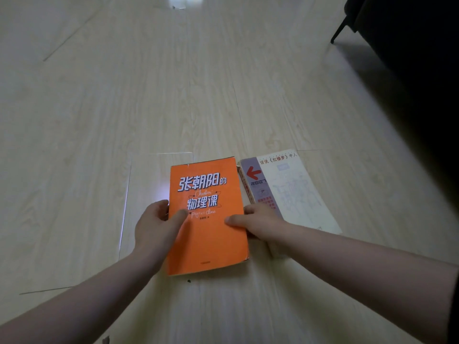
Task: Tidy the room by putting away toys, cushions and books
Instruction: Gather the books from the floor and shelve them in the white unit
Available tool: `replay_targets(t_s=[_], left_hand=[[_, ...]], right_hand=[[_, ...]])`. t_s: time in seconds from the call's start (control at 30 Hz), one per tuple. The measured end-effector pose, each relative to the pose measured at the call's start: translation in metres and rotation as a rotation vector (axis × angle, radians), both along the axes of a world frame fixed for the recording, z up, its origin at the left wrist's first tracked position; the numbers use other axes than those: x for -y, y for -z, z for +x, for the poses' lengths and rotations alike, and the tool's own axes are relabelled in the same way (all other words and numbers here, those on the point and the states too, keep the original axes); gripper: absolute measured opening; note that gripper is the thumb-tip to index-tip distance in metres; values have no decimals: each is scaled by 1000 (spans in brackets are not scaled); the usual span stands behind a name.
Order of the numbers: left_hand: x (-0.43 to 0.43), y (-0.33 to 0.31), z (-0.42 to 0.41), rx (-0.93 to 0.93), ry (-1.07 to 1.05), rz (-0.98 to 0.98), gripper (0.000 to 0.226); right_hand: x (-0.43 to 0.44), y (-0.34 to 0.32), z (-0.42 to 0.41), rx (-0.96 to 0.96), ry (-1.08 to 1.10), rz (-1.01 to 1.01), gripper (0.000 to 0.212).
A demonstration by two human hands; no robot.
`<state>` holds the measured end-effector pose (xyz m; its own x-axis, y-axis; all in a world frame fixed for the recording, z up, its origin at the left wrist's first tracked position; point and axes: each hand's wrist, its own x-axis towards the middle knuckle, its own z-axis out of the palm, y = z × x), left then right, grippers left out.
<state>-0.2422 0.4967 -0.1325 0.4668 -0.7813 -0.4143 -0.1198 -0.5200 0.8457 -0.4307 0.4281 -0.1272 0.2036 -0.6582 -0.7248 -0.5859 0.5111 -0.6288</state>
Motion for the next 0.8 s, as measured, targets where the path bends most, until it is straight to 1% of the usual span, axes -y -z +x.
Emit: replay_targets(t_s=[0.03,0.17,0.2,0.27,0.33,0.37,0.43,0.5,0.6,0.67,0.73,0.77,0.8], left_hand=[[-1,-1,-2,-18,-4,-3,51],[-7,-5,-15,-108,-18,-8,50],[-8,-7,-19,-132,-16,-13,46],[-8,-12,-31,-185,8,-36,40],[-3,-17,-42,-201,59,-66,36],[0,-19,-47,-205,87,-74,34],[8,-19,-57,-232,145,-71,39],[14,-15,-67,-246,197,-44,47],[20,-12,-78,-294,229,50,72],[22,-9,-83,-340,230,92,83],[24,-7,-91,-368,253,122,86],[25,-6,-94,-379,263,140,84],[27,-6,-97,-387,282,154,75]], right_hand=[[-1,0,-2,16,-24,-16,38],[3,-5,-20,205,20,7,50],[6,-7,-26,233,30,-4,48],[12,-14,-42,247,65,-58,34],[18,-19,-60,240,130,-97,23],[20,-20,-70,233,153,-109,20],[24,-21,-90,220,188,-117,17],[27,-20,-110,191,220,-120,18],[35,-17,-136,132,284,-131,18],[40,-17,-145,70,296,-143,19],[40,-11,-149,-36,265,-173,18],[38,-8,-149,-104,230,-200,17],[36,-5,-149,-179,197,-247,16]])
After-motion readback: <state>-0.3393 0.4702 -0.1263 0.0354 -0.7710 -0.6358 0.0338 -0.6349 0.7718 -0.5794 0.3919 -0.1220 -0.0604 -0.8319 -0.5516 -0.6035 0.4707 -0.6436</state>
